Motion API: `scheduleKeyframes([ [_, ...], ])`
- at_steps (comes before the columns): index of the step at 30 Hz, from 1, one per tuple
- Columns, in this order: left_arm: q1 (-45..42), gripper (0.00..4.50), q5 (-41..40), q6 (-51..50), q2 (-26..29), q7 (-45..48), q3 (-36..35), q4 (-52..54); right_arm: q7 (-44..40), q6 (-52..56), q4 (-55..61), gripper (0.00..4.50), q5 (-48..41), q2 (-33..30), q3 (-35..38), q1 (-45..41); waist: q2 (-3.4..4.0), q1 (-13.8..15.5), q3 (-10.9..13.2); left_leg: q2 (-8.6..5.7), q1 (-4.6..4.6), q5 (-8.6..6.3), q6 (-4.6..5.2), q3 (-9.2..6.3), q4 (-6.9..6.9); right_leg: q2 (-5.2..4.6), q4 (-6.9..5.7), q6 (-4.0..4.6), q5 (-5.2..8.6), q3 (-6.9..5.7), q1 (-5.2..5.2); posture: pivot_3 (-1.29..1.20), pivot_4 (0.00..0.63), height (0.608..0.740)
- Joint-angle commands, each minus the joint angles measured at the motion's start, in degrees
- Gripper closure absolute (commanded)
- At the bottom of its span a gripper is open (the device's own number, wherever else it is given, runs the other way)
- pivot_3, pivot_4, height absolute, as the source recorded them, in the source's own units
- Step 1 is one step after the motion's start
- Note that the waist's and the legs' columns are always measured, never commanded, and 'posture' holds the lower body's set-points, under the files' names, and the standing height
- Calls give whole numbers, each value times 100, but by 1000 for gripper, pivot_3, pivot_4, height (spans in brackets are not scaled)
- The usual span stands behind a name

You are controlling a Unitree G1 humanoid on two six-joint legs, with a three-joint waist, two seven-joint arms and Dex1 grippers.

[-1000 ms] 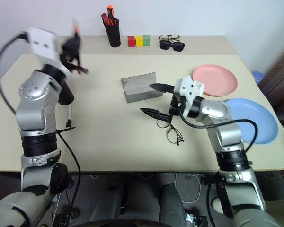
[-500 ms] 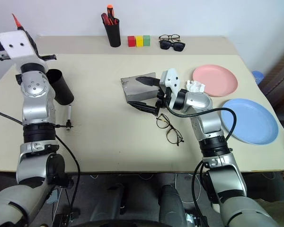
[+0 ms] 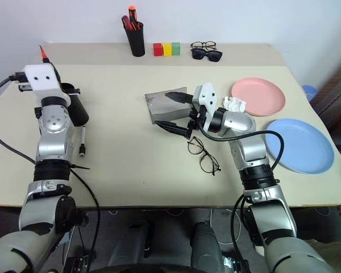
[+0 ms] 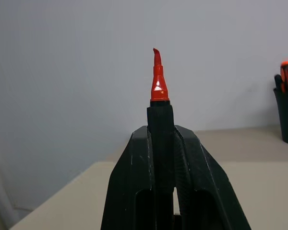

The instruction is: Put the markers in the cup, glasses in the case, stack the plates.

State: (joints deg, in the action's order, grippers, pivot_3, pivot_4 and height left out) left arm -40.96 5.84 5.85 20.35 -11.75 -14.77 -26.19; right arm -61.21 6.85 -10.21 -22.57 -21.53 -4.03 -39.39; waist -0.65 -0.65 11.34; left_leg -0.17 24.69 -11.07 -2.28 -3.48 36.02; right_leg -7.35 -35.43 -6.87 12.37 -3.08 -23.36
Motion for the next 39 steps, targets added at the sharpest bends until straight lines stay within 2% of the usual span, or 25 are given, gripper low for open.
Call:
scheduleKeyframes([
  [1, 174, 4015, -51, 117, -6, 116, 84, 316, 18, -76, 283, 0, -29, -109, 157, 4, 0, -2, 0, 0, 0, 0, 0, 0, 0, 0, 0, 0, 0, 0, 0, 0, 150, 740],
  [6, 469, 1604, -122, 88, -24, 308, 144, 565, 31, -74, 277, 0, -39, -163, 167, -5, 0, -3, 0, 0, 0, 0, 0, 0, -1, 0, 0, 0, 0, 0, 0, 0, 150, 740],
  [8, 557, 570, -399, 261, -131, 502, 101, 848, 41, -79, 265, 0, -39, -174, 167, -11, 0, -2, 0, 0, 0, 0, 0, 0, -1, 0, 1, 0, 0, 0, -1, 0, 150, 740],
  [9, 614, 570, -625, 317, -191, 710, 104, 1113, 49, -80, 254, 0, -38, -176, 171, -17, 0, 0, 0, 0, 0, 0, 0, 0, -1, 0, 2, 0, 0, 0, -1, 0, 150, 740],
  [12, 1107, 570, -1748, -559, -365, 1605, 269, 2736, 58, -88, 196, 0, -29, -191, 185, -35, 0, -3, 0, 1, 3, -1, -2, 1, -2, -3, 9, 1, 0, 1, 1, 0, 150, 740],
  [14, 1640, 570, -2315, -1529, -194, 2004, 384, 3768, 24, -68, 184, 0, -34, -214, 172, -7, 2, -11, 0, 1, 3, -2, -2, 1, -3, -3, 13, 1, 0, 3, 1, 0, 150, 740],
  [16, 2026, 570, -2621, -2620, 49, 2061, 374, 4486, -40, -46, 168, 0, -45, -243, 151, 23, 5, -38, 0, 2, 0, -2, -2, 1, -5, -2, 9, 2, 0, 5, 0, 0, 150, 740],
  [19, 2170, 570, -2869, -4258, 248, 1610, 181, 4985, -169, -30, 139, 0, -76, -270, 118, 51, 6, -39, 0, 4, -15, -1, -2, 1, -10, 2, -5, 4, 2, 9, 1, 0, 150, 740],
  [22, 1944, 570, -3069, -6040, 47, 801, -221, 5167, -326, -30, 109, 0, -105, -270, 110, 69, 5, -31, 0, 4, -19, -1, -1, -4, -5, 5, -5, -7, 15, 9, 6, 0, 150, 740],
  [27, 1262, 570, -2794, -7810, -606, -280, -857, 4995, -465, -45, 23, 0, -82, -216, 97, 30, -3, 4, 4, 3, -18, -1, -1, -7, -2, 5, 1, -13, 12, 8, 13, 0, 150, 740],
  [38, 233, 570, -1970, -8664, -753, -763, -1386, 3592, -445, -91, 11, 0, -24, -158, 96, 24, -4, -17, 4, 3, -19, -1, -2, -6, -8, 9, 2, -10, 10, 9, 8, 0, 150, 740],
  [39, 190, 801, -1888, -8720, -719, -777, -1424, 3402, -429, -83, 32, 0, -23, -173, 107, 42, -4, -15, 4, 3, -19, -1, -2, -6, -9, 9, 4, -10, 10, 8, 8, 0, 150, 740],
])
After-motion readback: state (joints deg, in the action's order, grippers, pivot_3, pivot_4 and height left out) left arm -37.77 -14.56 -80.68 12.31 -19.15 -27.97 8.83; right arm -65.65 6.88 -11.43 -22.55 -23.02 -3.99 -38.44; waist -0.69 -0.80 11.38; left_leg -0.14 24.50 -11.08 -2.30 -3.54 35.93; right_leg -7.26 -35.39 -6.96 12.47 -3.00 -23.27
